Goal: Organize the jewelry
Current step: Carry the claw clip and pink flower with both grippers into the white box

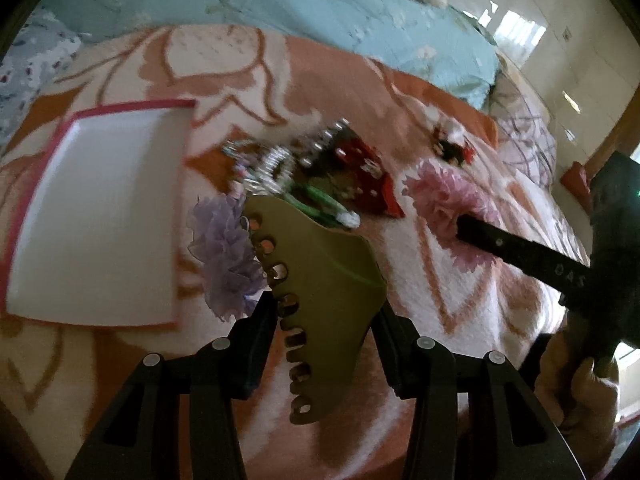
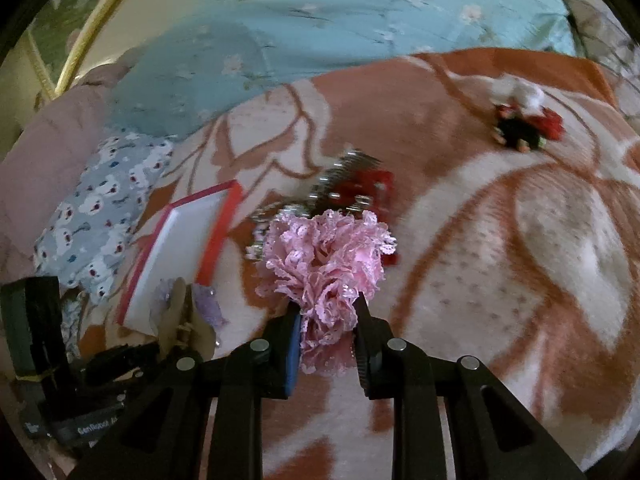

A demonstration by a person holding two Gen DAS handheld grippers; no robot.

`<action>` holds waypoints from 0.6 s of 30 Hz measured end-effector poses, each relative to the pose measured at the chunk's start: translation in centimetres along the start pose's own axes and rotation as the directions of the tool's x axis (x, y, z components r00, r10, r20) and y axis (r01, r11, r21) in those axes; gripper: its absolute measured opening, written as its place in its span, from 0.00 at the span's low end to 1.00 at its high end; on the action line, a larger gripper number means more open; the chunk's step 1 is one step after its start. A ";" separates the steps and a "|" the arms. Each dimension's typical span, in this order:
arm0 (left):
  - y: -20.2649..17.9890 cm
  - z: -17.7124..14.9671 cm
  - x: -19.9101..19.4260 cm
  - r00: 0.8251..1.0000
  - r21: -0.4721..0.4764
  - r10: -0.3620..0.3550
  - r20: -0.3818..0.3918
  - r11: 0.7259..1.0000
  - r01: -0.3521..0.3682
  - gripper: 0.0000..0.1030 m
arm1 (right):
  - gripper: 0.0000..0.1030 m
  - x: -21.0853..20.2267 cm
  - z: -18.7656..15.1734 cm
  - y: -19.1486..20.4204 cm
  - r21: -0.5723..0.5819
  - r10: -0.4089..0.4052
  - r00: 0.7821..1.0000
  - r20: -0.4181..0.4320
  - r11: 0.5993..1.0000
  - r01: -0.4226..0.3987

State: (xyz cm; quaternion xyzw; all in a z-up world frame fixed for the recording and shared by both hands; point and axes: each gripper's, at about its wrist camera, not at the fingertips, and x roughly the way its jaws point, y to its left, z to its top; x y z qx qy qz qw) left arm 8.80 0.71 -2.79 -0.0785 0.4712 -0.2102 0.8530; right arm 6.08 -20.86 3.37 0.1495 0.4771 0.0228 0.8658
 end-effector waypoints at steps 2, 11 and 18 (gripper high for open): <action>1.3 0.0 -1.1 1.000 -0.019 0.022 0.016 1.000 -0.022 0.44 | 0.22 0.7 0.2 1.2 -0.016 0.034 0.999 -0.013 0.999 -0.035; 7.1 0.2 -5.1 0.988 -0.114 0.144 0.051 0.984 -0.138 0.45 | 0.22 5.3 0.6 8.5 -0.111 0.149 0.986 -0.081 0.981 -0.157; 10.4 2.2 -5.8 0.972 -0.145 0.227 0.053 0.965 -0.217 0.44 | 0.22 10.3 2.6 13.0 -0.139 0.201 0.972 -0.123 0.966 -0.218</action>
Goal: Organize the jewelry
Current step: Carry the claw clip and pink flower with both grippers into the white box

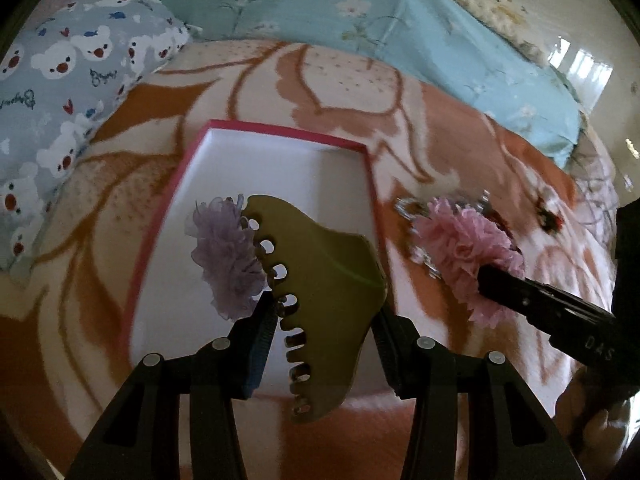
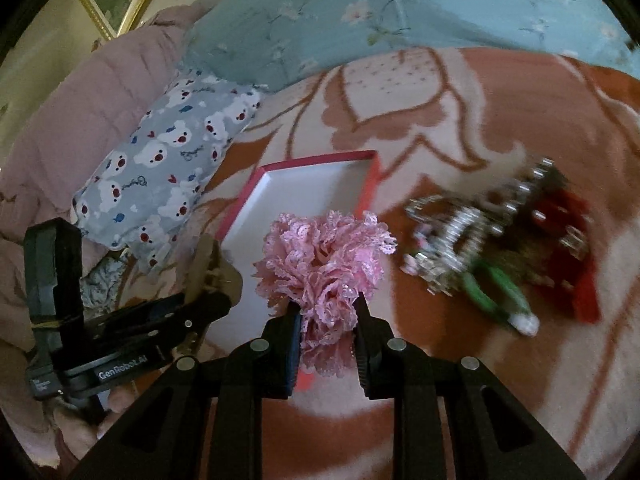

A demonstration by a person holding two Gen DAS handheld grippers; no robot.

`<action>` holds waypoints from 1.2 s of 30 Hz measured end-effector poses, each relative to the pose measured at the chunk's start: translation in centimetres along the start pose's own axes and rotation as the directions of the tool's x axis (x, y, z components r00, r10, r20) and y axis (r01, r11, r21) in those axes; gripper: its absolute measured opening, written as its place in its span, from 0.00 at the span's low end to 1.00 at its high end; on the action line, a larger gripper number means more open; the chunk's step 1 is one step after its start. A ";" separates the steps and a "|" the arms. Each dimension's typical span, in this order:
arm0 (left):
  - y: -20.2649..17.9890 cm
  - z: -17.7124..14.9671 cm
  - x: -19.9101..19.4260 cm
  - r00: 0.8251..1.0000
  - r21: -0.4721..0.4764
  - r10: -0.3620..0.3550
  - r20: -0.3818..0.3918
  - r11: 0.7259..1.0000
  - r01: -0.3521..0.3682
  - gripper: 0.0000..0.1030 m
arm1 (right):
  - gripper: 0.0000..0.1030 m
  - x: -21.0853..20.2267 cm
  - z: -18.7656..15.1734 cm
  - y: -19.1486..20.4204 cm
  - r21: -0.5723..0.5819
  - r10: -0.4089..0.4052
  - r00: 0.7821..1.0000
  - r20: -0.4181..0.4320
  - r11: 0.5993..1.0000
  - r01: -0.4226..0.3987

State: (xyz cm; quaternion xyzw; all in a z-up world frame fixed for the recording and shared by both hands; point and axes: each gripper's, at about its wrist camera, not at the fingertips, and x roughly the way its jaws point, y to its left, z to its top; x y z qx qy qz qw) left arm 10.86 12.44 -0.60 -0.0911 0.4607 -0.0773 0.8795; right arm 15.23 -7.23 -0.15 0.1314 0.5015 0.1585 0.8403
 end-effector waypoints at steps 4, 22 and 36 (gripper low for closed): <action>1.1 1.9 1.7 1.000 -0.005 0.019 -0.010 1.000 -0.019 0.45 | 0.22 3.1 2.3 0.6 0.002 0.014 1.000 -0.009 1.000 -0.014; 4.7 10.1 14.0 0.992 0.015 0.094 -0.080 0.996 -0.093 0.45 | 0.22 15.7 8.4 -1.5 0.012 -0.024 0.994 -0.108 1.000 0.026; 5.1 10.6 16.2 0.990 0.028 0.090 -0.108 0.996 -0.088 0.46 | 0.40 16.3 9.2 -1.1 0.011 0.012 0.992 -0.125 1.000 -0.011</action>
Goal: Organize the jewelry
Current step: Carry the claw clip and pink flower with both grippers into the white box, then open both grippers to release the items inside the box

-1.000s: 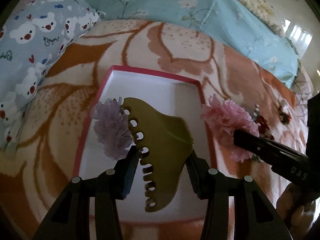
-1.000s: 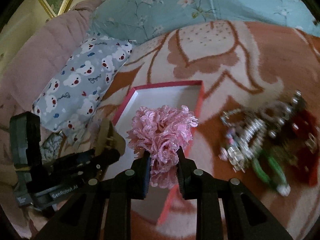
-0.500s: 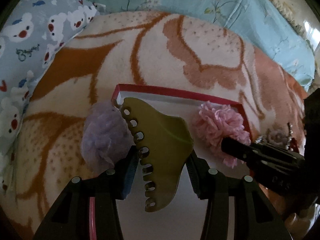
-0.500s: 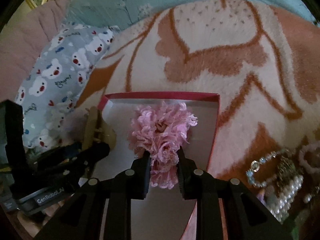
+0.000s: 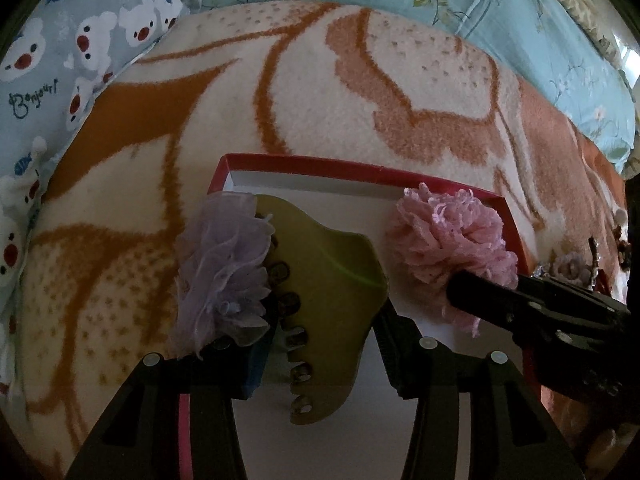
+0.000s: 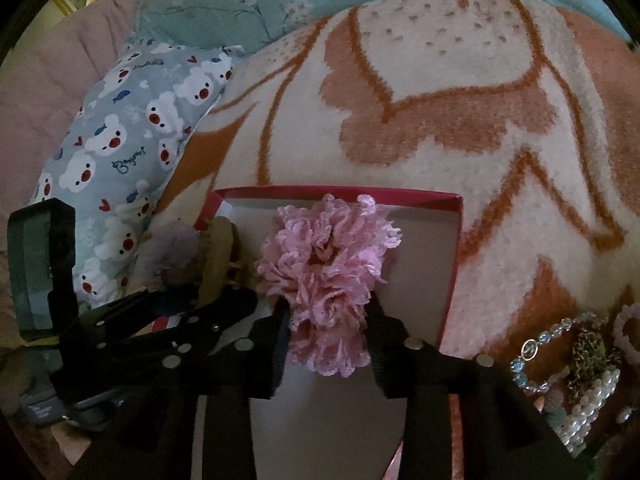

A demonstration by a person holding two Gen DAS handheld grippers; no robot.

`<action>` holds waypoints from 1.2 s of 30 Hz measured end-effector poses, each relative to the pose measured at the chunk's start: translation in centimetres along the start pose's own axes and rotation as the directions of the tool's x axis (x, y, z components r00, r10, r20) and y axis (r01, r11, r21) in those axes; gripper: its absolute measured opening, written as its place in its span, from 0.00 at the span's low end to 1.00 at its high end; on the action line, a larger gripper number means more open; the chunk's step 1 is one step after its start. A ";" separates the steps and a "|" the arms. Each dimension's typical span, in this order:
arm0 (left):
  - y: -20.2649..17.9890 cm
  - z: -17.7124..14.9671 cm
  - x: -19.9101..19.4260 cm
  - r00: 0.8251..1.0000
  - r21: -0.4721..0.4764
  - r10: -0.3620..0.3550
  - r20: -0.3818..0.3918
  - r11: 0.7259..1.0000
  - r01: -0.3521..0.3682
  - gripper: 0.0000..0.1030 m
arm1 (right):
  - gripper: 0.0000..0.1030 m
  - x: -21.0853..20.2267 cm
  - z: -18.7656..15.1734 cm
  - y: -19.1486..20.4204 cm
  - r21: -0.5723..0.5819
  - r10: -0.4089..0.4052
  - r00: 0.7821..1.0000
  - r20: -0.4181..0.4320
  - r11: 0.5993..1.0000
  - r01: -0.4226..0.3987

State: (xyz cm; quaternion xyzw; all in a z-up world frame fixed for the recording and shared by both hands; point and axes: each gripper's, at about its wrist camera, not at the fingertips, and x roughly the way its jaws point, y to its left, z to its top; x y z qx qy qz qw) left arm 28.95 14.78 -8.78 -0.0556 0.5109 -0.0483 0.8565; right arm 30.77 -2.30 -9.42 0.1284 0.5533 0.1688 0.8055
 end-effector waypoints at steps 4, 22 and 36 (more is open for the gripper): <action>-0.1 -0.1 -0.2 1.000 0.009 0.004 -0.004 1.000 -0.004 0.47 | 0.47 -0.2 -0.1 0.1 0.002 0.008 1.000 0.001 1.000 -0.008; 0.0 -1.1 -2.1 0.999 0.016 -0.043 -0.008 0.999 0.043 0.69 | 0.65 -5.0 -1.6 -1.7 0.061 0.069 0.996 0.060 0.995 -0.073; 3.3 -7.2 -10.9 0.992 -0.105 -0.097 0.086 0.989 0.106 0.75 | 0.66 -12.0 -5.4 -4.9 0.123 0.033 0.990 0.139 0.991 -0.051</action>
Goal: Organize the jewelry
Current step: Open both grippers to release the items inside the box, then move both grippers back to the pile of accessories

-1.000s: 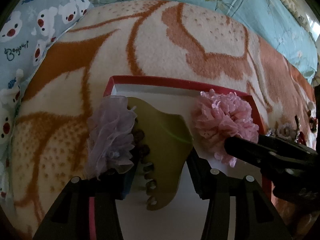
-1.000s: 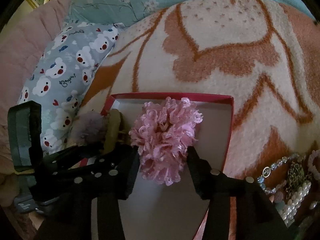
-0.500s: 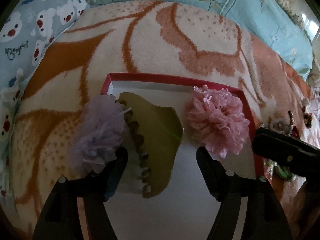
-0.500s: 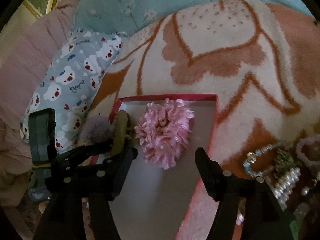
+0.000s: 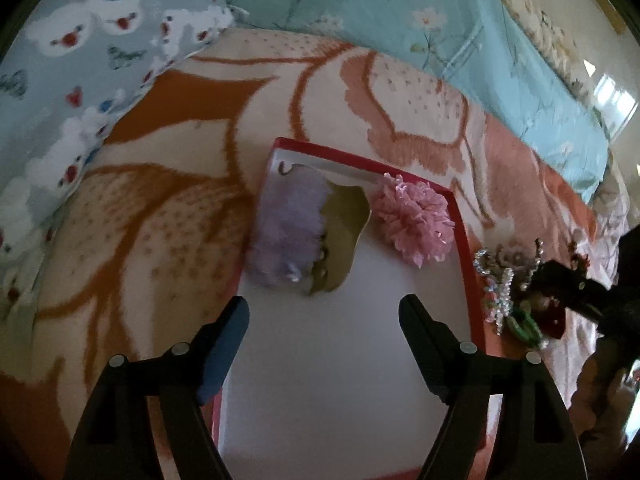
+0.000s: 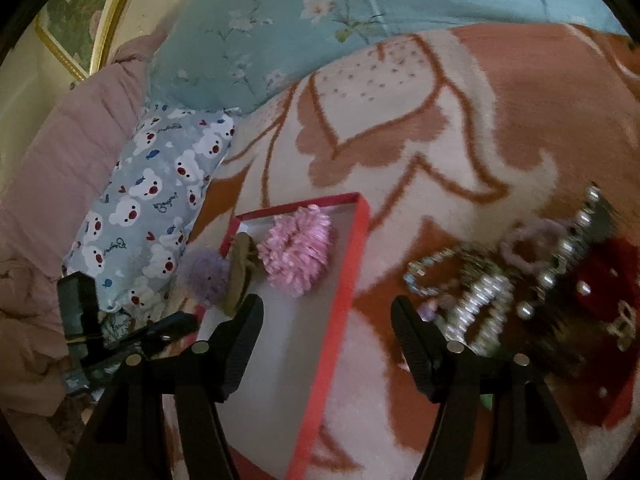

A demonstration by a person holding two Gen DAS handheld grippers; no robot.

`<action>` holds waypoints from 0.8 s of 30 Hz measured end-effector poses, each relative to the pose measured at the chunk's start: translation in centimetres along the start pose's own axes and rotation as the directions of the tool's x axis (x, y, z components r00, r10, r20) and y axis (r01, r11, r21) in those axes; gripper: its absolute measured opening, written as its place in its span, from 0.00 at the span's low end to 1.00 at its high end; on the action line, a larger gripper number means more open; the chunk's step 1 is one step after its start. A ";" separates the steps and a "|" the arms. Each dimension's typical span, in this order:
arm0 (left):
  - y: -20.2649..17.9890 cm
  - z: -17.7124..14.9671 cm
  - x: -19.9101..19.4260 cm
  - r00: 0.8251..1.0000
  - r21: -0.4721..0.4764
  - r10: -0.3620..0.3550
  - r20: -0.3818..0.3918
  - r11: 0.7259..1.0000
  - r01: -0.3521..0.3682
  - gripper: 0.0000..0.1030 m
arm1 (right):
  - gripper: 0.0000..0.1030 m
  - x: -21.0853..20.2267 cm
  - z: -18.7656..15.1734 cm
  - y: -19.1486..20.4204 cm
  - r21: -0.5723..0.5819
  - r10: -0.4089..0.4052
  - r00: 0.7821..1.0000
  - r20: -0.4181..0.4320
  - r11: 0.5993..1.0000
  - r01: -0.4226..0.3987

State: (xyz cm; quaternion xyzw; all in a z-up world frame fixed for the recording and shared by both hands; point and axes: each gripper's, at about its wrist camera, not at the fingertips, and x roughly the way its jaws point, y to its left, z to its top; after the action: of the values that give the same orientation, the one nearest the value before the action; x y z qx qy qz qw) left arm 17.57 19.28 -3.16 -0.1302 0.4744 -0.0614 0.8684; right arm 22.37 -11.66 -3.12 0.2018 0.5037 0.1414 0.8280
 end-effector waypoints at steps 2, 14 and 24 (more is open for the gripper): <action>0.0 -0.8 -1.3 1.000 -0.008 -0.001 0.010 1.000 0.002 0.75 | 0.66 -0.6 -0.5 -0.6 0.013 -0.008 1.000 0.000 1.000 0.008; -3.3 -2.5 -3.4 0.999 0.033 -0.048 0.011 0.998 0.047 0.75 | 0.66 -5.8 -3.3 -4.3 0.059 -0.072 0.997 0.033 0.996 0.070; -9.1 -3.4 -2.8 0.993 0.123 -0.120 -0.020 0.985 0.121 0.75 | 0.66 -9.3 -5.1 -8.9 0.113 -0.167 0.984 0.055 0.981 0.160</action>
State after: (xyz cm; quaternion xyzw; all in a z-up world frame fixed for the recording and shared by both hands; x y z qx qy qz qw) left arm 13.31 10.59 -0.05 -0.1042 0.4665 -0.1440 0.8665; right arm 13.90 -22.57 -2.22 0.2088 0.4988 0.0387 0.8403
